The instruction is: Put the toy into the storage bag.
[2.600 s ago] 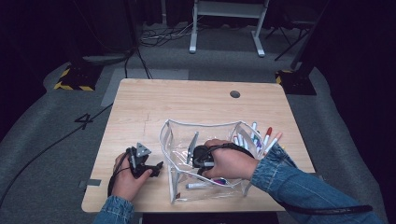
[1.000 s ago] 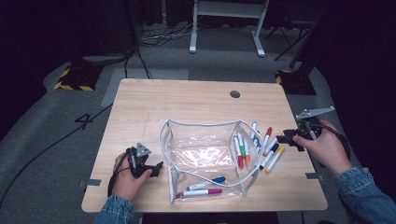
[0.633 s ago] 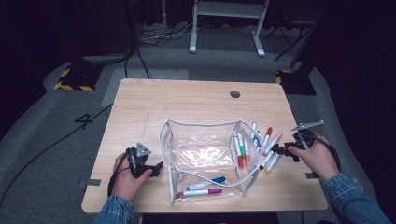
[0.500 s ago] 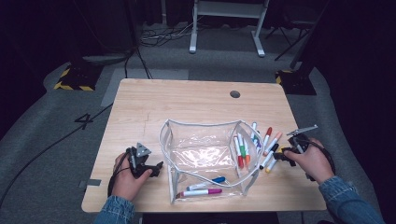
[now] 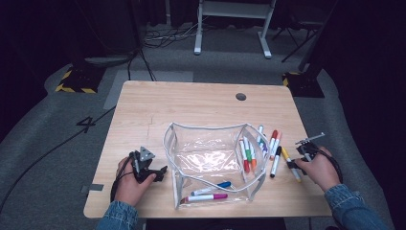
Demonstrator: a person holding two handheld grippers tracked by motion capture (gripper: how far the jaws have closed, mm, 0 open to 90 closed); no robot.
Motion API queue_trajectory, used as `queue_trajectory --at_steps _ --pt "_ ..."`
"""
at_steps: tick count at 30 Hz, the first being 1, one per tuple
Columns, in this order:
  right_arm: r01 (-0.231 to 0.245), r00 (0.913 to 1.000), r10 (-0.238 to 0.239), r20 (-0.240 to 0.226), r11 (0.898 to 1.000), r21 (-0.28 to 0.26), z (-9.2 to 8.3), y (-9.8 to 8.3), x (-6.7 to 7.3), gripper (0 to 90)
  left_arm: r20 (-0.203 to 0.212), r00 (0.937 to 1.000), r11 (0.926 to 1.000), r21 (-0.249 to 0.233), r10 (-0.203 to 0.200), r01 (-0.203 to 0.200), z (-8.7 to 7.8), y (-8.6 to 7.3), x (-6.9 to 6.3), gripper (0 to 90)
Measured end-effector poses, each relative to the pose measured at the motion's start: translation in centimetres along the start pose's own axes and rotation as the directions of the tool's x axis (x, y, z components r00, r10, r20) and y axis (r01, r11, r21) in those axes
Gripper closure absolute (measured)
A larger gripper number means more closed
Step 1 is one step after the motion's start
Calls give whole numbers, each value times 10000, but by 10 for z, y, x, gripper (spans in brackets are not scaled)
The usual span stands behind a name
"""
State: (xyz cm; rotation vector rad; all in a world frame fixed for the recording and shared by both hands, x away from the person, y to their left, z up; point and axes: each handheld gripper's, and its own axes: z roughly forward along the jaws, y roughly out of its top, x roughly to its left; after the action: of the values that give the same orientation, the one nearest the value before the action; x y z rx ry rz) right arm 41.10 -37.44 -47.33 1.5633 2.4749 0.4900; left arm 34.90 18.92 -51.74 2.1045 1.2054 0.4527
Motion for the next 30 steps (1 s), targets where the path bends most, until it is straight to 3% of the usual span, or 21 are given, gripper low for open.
queue_trajectory --at_steps 3,9,21,30 --pt "-260 9996 260 -57 9997 16 -2 -2 -4 771 3 10000 10000 4 0 0 0 0 0 127" --pt "-437 9988 426 -238 9981 -446 -17 0 -6 771 0 10000 10000 -1 1 -1 0 0 0 127" --pt "427 9958 -541 -744 9883 -1466 -69 22 16 771 4 10000 10000 3 0 0 0 0 0 127" --pt "1258 9786 -1578 -1320 9666 -2231 -112 48 46 771 -1 10000 10000 1 2 -2 0 0 0 127"
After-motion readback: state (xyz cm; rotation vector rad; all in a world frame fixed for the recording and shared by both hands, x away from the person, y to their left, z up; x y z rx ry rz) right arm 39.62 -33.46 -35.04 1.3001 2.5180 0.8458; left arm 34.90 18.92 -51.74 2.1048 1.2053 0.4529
